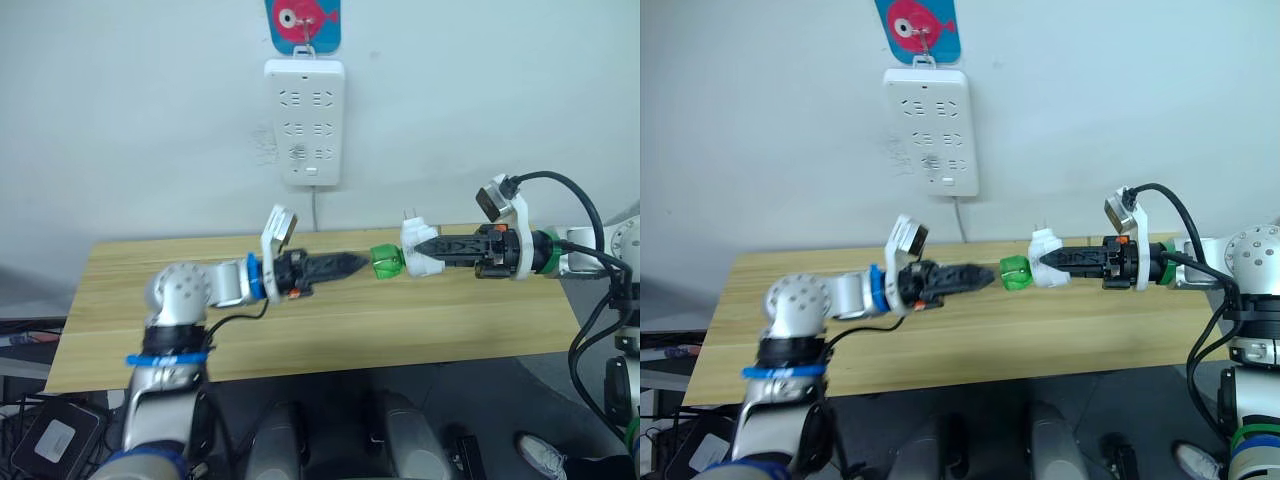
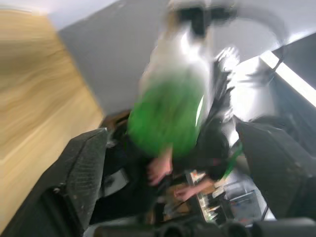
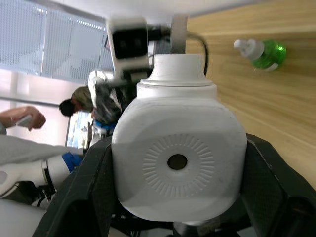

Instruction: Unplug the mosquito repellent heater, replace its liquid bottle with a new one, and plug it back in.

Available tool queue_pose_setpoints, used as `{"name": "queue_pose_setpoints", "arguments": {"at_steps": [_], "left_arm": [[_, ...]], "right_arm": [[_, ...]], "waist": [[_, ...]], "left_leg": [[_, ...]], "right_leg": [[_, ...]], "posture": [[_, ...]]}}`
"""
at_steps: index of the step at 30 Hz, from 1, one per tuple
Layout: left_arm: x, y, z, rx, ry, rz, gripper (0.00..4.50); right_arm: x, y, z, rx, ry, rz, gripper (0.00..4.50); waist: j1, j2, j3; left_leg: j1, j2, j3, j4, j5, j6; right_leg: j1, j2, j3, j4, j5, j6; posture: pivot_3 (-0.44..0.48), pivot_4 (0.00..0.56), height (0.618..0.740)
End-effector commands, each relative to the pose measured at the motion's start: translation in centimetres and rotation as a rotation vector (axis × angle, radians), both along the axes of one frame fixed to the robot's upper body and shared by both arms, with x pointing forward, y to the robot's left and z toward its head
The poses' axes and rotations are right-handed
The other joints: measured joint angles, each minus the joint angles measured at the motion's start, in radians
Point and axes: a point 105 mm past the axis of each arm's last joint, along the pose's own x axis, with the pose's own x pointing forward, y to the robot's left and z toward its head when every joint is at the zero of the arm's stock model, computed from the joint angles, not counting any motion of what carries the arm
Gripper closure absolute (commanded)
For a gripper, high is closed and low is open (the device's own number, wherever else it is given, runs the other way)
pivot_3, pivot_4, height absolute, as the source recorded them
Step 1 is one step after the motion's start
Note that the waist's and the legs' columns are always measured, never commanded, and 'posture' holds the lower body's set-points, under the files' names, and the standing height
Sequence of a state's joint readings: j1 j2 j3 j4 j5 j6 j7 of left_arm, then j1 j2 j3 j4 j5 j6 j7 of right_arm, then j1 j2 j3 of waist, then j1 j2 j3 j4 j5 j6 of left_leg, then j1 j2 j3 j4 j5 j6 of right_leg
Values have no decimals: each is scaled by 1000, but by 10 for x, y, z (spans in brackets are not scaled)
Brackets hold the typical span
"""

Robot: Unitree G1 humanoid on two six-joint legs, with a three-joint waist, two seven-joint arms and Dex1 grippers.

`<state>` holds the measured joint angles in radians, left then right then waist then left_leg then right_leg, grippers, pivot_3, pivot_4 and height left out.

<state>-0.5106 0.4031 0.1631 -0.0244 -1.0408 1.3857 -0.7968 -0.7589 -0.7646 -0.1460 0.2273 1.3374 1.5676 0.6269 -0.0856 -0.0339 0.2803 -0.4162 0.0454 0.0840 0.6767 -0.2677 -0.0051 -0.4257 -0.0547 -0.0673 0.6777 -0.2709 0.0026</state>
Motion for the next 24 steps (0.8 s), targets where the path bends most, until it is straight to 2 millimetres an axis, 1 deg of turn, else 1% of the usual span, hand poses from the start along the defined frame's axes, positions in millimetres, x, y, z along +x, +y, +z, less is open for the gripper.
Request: {"name": "queue_pose_setpoints", "arguments": {"at_steps": [1, 2, 3, 4, 5, 6, 8, 10, 11, 13, 17, 20, 24], "left_arm": [[-16, 5, 6, 116, -364, 0, 15], [-17, 5, 6, 164, -505, 3, 15], [-12, 5, 6, 226, -708, 28, 15], [-5, 5, 7, 313, -958, 53, 15], [-4, 3, 6, 371, -1179, 32, 15], [-6, 1, 3, 405, -1345, -4, 15], [0, -2, 3, 457, -1634, 31, 15], [0, -6, 5, 454, -1850, 43, 15], [-1, -8, 7, 439, -1925, 47, 15], [-1, -12, 11, 412, -2048, 67, 15], [3, -19, 19, 370, -2181, 138, 15], [6, -28, 19, 355, -2227, 142, 15], [12, -33, 20, 354, -2254, 166, 15]], "right_arm": [[0, -9, 8, 39, -15, -33, 1527], [0, -12, 6, 41, -9, -44, 1527], [1, -13, 5, 43, -4, -51, 1527], [1, -14, 4, 44, 1, -57, 1527], [2, -15, 3, 42, 1, -62, 1527], [2, -15, 2, 40, 1, -66, 1527], [3, -15, 1, 47, 5, -70, 1527], [3, -13, 0, 52, 7, -64, 1527], [2, -11, 1, 57, 8, -58, 1527], [2, -7, 2, 73, 9, -45, 1527], [3, 1, 4, 103, 5, -24, 1527], [0, 6, 5, 111, 1, -5, 1527], [-1, 10, 5, 116, 1, 7, 1527]], "waist": [[3, 0, 0], [3, 0, 0], [6, 0, 0], [13, 0, 0], [21, 0, 0], [27, 0, 0], [29, 1, -1], [29, 1, -1], [29, 1, -1], [29, 1, -1], [28, 1, -1], [26, 1, -1], [25, 1, -1]], "left_leg": [[0, 0, 0, 0, 0, 0], [0, 0, 0, 0, 0, 0], [0, -1, 1, 1, 0, -1], [0, -1, 1, 1, 0, -1], [0, -2, 1, 2, 0, -1], [0, -2, 1, 3, 0, -1], [0, -1, 2, 2, 0, 0], [0, -1, 2, 2, -1, 3], [-1, -1, 2, 2, -2, 5], [-1, -1, 2, 2, -3, 6], [-2, 0, 2, 2, -3, 6], [-2, 0, 2, 3, -3, 7], [-2, 0, 3, 3, -3, 7]], "right_leg": [[0, 0, 0, 0, 0, 0], [0, 0, 0, 0, 0, 0], [0, 0, 0, 0, 0, 0], [1, -1, 0, 0, 0, -1], [1, -1, 0, 0, 1, -2], [2, -1, 0, -1, 2, -3], [2, -1, 1, -4, 5, -3], [2, -1, 1, -5, 6, -2], [2, -1, 1, -5, 7, -2], [1, -1, 0, -5, 7, -2], [1, -1, -1, -5, 7, -2], [1, -1, -1, -5, 7, -2], [1, -2, -1, -4, 7, -1]], "posture": [[-202, 254, 740], [-202, 254, 740], [-203, 256, 740], [-203, 256, 740], [-203, 256, 740], [-203, 256, 740], [-189, 240, 740], [-189, 240, 740], [-180, 230, 740], [-180, 230, 740], [-191, 228, 740], [-191, 232, 740], [-200, 234, 740]]}}
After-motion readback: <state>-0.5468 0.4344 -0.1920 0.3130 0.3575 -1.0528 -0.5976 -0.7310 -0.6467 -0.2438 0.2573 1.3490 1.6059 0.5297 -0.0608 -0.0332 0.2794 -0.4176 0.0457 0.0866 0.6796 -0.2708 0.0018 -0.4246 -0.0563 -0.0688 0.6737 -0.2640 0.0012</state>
